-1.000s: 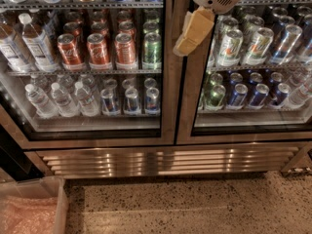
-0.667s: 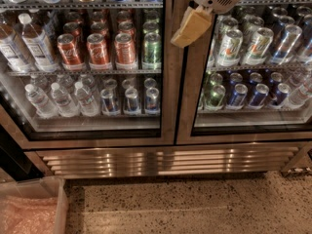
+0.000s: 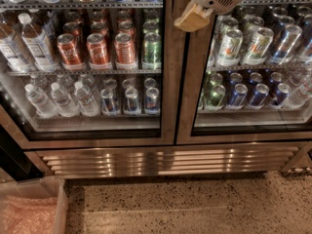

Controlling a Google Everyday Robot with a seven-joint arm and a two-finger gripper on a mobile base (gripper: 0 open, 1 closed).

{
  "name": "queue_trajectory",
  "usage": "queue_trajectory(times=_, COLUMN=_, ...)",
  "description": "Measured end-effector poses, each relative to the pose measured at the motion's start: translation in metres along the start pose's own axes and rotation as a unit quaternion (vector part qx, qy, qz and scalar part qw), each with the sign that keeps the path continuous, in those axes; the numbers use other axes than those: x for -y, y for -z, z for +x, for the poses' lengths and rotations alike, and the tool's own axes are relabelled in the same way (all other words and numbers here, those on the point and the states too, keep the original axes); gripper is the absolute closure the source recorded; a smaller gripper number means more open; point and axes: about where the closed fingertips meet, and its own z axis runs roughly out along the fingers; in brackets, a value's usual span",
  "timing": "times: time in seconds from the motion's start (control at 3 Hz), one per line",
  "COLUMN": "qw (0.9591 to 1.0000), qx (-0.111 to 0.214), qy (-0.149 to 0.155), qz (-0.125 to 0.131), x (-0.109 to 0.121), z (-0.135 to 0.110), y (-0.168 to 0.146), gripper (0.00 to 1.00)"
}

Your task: Open left fridge door

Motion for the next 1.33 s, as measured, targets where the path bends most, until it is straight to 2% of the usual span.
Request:
queue_trajectory(times=0.33, qw=1.0, qx=0.0, qy=0.0, qz=0.0, x=0.0, z=0.0, y=0.0, gripper=1.0)
queue_trajectory(times=1.33, qw=1.0, qx=0.0, qy=0.0, qz=0.0, x=0.01, z=0.007, y=0.004, gripper=1.0)
